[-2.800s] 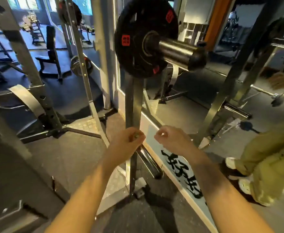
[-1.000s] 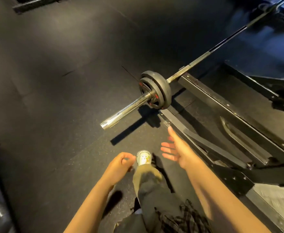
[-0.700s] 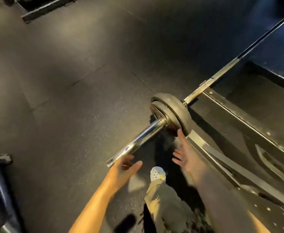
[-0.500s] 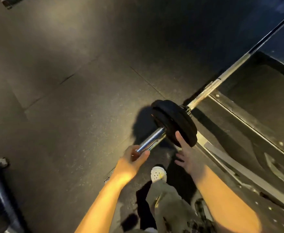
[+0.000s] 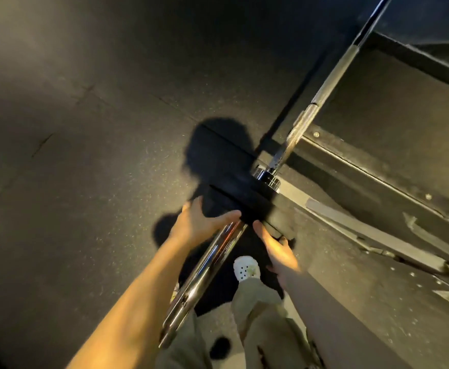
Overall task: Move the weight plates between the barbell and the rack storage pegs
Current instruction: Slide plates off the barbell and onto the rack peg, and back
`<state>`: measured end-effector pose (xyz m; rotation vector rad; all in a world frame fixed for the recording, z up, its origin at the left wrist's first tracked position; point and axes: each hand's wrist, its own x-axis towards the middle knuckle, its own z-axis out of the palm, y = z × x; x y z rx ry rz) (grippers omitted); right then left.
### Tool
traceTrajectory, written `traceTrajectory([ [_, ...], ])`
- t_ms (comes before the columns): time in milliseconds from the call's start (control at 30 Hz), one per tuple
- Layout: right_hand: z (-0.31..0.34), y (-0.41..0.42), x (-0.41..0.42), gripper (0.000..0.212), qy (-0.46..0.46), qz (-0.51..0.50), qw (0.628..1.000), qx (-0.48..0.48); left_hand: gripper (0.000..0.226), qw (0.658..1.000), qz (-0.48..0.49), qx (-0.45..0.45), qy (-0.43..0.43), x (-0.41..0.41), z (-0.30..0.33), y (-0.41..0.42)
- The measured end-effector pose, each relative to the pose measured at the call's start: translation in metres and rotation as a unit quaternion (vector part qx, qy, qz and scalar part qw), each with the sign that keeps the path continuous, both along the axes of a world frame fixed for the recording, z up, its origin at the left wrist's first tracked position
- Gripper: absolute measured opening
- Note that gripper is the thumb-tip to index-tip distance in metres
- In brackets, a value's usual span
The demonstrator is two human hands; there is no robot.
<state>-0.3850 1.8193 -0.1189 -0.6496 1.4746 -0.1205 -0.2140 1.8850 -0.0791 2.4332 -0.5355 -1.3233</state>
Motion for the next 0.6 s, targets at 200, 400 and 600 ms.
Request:
traceTrajectory([
  [200,0.001,0.007,-0.004,0.088,-0.045,-0.014,0.999,-0.005,0.130,0.990,-0.136,-0.011,0.033,0.030,-0.032,-0.029],
  [400,0.000,0.025,0.019,0.119,-0.012,-0.076,0.995,-0.058,0.123,0.983,-0.166,-0.047,0.061,0.047,-0.077,-0.031],
  [600,-0.003,0.031,0.029,0.117,0.003,-0.104,0.992,-0.071,0.110,0.980,-0.123,-0.099,0.125,0.053,-0.104,-0.038],
])
